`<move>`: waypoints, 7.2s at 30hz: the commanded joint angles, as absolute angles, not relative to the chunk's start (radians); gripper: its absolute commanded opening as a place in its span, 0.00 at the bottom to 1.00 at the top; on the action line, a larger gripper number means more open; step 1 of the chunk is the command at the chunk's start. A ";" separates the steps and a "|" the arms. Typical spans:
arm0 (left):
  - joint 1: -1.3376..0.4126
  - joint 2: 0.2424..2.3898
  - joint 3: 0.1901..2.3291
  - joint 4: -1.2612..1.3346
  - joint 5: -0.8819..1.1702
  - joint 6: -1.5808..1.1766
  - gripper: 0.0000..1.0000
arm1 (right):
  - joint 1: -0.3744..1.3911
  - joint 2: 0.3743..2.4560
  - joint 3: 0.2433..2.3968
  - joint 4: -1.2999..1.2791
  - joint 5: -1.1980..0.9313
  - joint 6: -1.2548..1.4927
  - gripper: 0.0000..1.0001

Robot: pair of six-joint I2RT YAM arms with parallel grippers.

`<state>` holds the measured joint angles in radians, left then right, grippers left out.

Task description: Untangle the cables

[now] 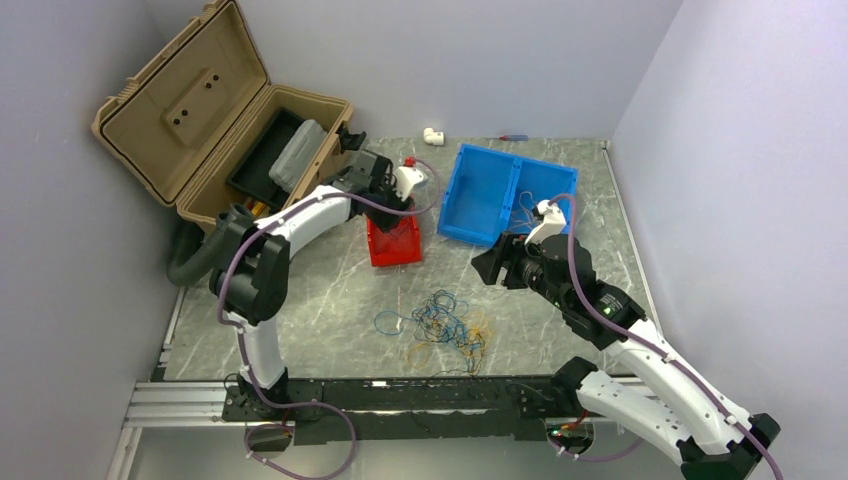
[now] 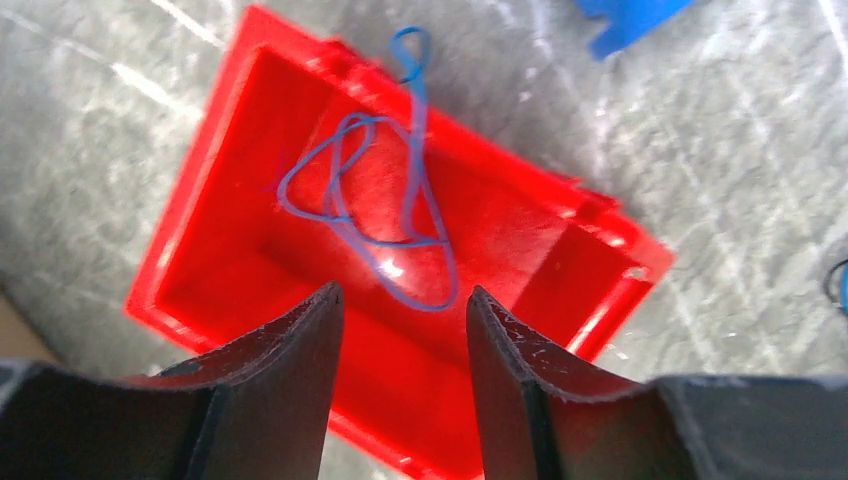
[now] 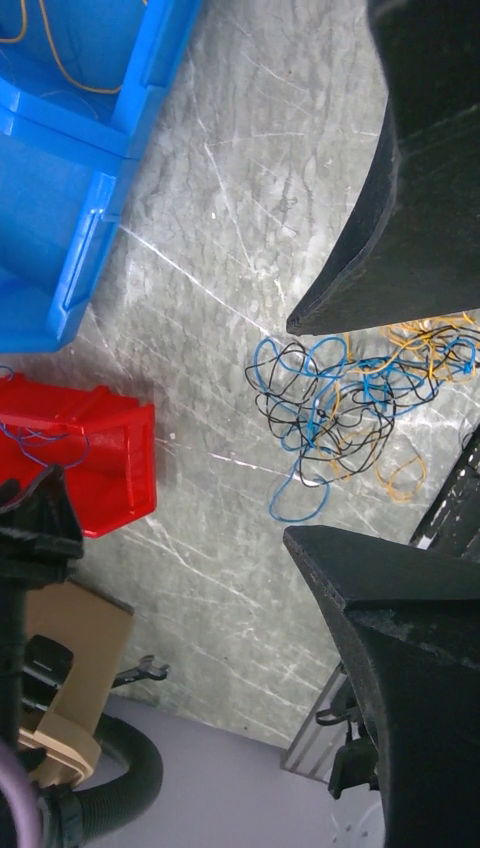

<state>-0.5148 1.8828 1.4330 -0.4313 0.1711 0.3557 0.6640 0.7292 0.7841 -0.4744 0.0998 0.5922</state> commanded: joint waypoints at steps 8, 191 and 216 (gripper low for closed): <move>-0.472 1.979 1.645 -0.545 0.315 0.505 0.48 | 0.660 0.746 0.818 -0.471 0.100 0.578 0.72; -1.002 1.276 0.831 0.204 0.236 -0.306 0.75 | 0.659 0.682 0.966 -0.588 -0.229 0.685 0.00; -0.963 1.048 0.710 -0.278 -0.319 -0.555 0.00 | 0.659 0.387 0.977 -0.928 0.595 0.883 0.00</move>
